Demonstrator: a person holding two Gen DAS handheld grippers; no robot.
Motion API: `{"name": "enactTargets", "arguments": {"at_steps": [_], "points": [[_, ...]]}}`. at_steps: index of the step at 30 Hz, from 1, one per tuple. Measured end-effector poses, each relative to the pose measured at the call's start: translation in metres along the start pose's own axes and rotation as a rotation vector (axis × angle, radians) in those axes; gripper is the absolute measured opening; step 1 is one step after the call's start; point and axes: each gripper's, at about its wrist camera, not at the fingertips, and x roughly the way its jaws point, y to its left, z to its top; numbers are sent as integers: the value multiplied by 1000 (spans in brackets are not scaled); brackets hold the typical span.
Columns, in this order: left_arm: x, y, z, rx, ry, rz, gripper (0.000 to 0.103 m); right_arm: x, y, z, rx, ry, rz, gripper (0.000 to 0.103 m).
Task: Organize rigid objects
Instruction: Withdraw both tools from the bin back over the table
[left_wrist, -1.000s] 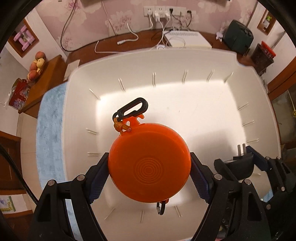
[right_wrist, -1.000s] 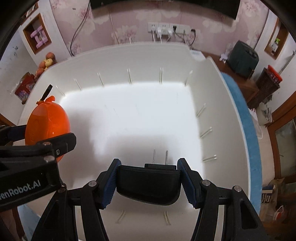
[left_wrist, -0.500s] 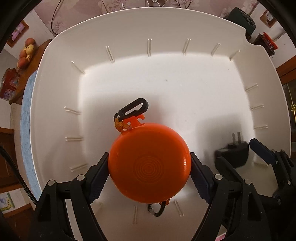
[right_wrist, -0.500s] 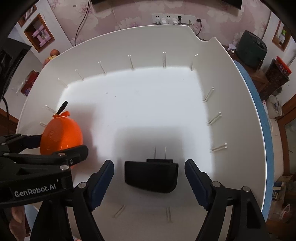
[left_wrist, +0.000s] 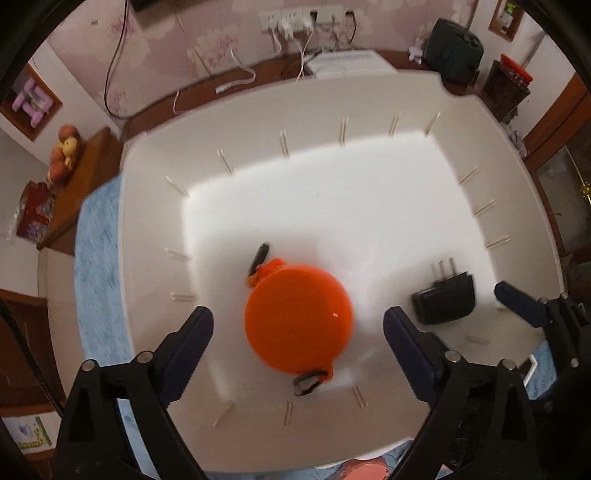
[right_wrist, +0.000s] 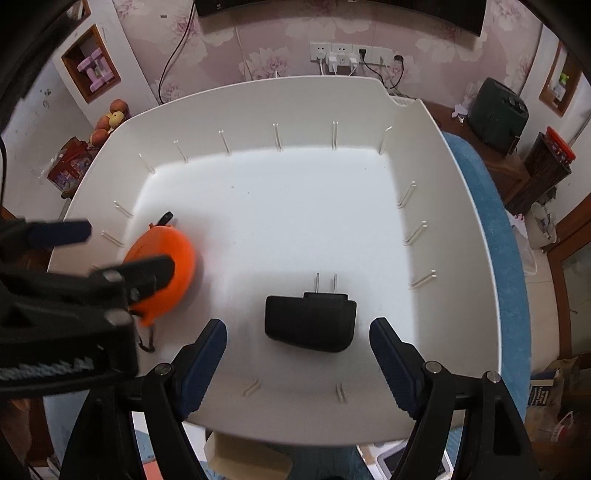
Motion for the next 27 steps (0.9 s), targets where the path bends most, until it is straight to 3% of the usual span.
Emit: {"name": "enactTargets", "arguments": {"at_steps": [10,27], "points": [[-51,11,-16,7,-99,-23,99,-45,15,-16,24,-69,21,81],[-129,42,-84,10,-200,-92,99,-144,34,-61,68,-206,70,81]]}}
